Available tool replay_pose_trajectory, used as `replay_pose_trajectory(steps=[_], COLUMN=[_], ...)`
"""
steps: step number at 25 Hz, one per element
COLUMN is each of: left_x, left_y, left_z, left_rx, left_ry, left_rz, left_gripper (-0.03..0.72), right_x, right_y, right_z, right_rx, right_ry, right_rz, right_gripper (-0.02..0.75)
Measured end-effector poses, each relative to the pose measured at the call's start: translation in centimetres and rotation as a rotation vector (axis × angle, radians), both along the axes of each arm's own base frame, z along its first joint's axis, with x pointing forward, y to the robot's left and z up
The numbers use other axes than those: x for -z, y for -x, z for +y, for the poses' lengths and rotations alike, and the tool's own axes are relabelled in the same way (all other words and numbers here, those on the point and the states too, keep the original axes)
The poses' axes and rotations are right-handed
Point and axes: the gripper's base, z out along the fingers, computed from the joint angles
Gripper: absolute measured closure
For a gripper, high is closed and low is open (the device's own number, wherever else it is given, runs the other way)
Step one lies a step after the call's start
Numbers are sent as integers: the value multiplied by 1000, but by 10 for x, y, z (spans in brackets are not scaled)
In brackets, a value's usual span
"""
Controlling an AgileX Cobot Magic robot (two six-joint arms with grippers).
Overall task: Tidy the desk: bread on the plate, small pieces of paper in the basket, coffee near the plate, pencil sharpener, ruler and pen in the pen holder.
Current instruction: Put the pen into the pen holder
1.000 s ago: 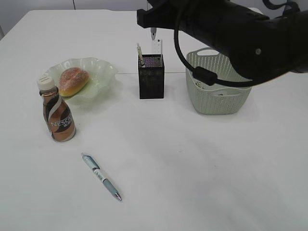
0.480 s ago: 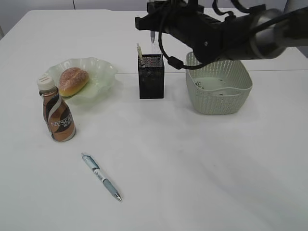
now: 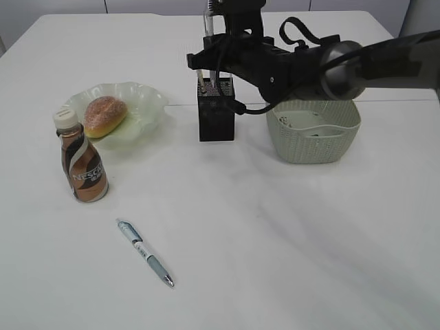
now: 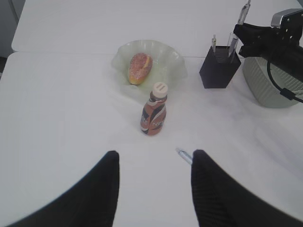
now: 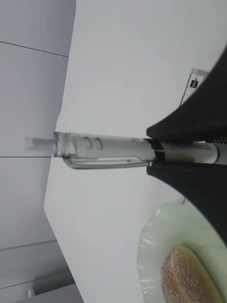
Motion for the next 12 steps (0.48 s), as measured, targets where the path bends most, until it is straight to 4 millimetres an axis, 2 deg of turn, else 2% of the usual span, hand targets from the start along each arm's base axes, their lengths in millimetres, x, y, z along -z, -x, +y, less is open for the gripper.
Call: replay_pose_trajectory(steps=[3, 12], left_x=[0, 0], left_y=[0, 0], left_z=[0, 0], left_rx=[-1, -1], left_ry=[-1, -1], left_rz=[0, 0], left_gripper=[328, 328], right_x=[6, 8], right_y=[-4, -5], right_z=[-8, -11], right_rx=[17, 25], right_ry=[3, 2], right_rz=[22, 41], right_gripper=[659, 659])
